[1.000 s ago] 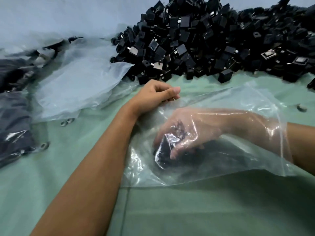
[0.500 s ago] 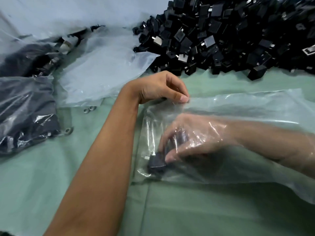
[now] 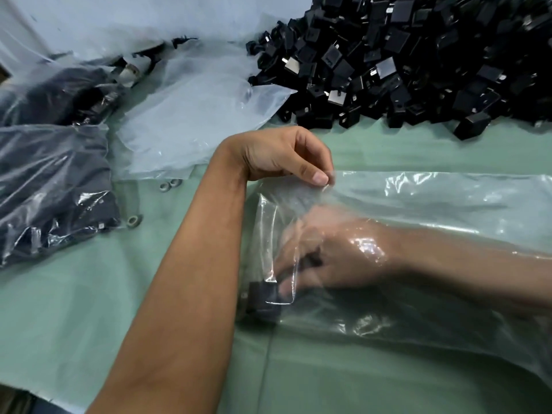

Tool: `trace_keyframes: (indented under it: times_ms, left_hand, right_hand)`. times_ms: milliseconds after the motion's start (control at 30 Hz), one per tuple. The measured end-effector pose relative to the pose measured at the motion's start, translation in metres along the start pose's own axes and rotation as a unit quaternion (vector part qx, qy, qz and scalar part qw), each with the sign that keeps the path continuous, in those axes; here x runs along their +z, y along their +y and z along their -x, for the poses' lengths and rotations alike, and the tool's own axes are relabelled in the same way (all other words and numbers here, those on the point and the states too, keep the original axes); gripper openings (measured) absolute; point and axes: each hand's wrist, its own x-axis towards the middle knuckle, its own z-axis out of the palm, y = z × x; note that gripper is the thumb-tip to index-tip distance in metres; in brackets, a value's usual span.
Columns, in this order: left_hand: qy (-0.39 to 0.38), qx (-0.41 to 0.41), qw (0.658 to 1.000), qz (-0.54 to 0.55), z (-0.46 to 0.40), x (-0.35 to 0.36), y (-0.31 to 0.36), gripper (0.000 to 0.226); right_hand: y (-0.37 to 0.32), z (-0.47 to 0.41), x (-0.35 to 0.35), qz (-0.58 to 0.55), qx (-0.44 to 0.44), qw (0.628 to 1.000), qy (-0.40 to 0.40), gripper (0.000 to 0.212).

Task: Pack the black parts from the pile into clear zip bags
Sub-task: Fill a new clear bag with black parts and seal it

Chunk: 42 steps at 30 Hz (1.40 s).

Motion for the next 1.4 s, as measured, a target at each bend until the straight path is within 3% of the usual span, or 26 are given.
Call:
trace_keyframes:
  times_ms: [133,333,467,600,733,833,933,1000,1067,1100,1167,1267,1300,1333,1400]
  left_hand:
    - [0.01,-0.003,1.0,-0.009,-0.004,0.0,-0.002,0.011]
    - [0.037,-0.015,0.999,-0.022,-0.006,0.003,-0.003,0.012]
    - [0.051,-0.016,0.998,-0.023,-0.005,0.004,-0.001,0.008]
    - [0.077,-0.02,0.995,-0.057,-0.007,0.004,0.004,0.012]
    - [0.138,-0.026,0.981,-0.135,-0.018,0.006,0.014,0.012]
    - [0.186,-0.018,0.97,-0.158,-0.027,0.013,0.016,0.013]
    - [0.218,-0.013,0.96,-0.177,-0.034,0.02,0.013,0.008]
    - [0.239,-0.006,0.95,-0.199,-0.039,0.021,0.011,0.005]
    - [0.261,-0.004,0.937,-0.234,-0.045,0.022,0.008,0.007]
    - [0.277,-0.003,0.928,-0.251,-0.049,0.023,0.007,0.009]
    - [0.312,0.008,0.912,-0.267,-0.057,0.027,0.004,0.013]
    - [0.344,0.045,0.892,-0.289,-0.067,0.038,0.006,0.01]
    - [0.347,0.059,0.881,-0.317,-0.068,0.04,0.007,0.008]
    - [0.349,0.072,0.868,-0.347,-0.07,0.042,0.009,0.006]
    - [0.362,0.092,0.846,-0.38,-0.071,0.045,0.016,0.007]
  right_hand:
    - [0.001,0.0,0.002,-0.021,0.011,0.999,-0.023,0.026]
    - [0.005,0.004,0.016,-0.059,0.091,0.994,0.018,0.036]
    - [-0.004,0.018,0.0,-0.086,0.028,0.994,0.068,0.03]
    - [0.008,0.042,-0.022,-0.137,0.059,0.989,0.004,0.025]
    - [0.031,0.083,-0.048,-0.329,0.15,0.932,-0.032,0.028]
    - [0.042,0.116,-0.064,-0.405,0.141,0.899,-0.089,0.026]
    - [0.059,0.155,-0.08,-0.453,0.156,0.875,-0.07,0.03]
    - [0.072,0.183,-0.089,-0.428,0.225,0.875,-0.014,0.038]
    - [0.085,0.207,-0.096,-0.43,0.34,0.827,0.124,0.04]
    - [0.09,0.213,-0.099,-0.413,0.391,0.796,0.206,0.03]
    - [0.101,0.215,-0.109,-0.31,0.462,0.751,0.355,0.011]
    - [0.115,0.194,-0.129,-0.114,0.46,0.697,0.539,0.017]
    - [0.115,0.182,-0.135,-0.058,0.437,0.707,0.553,0.021]
    - [0.114,0.171,-0.141,0.001,0.407,0.742,0.532,0.024]
    - [0.115,0.148,-0.147,0.14,0.361,0.83,0.402,0.029]
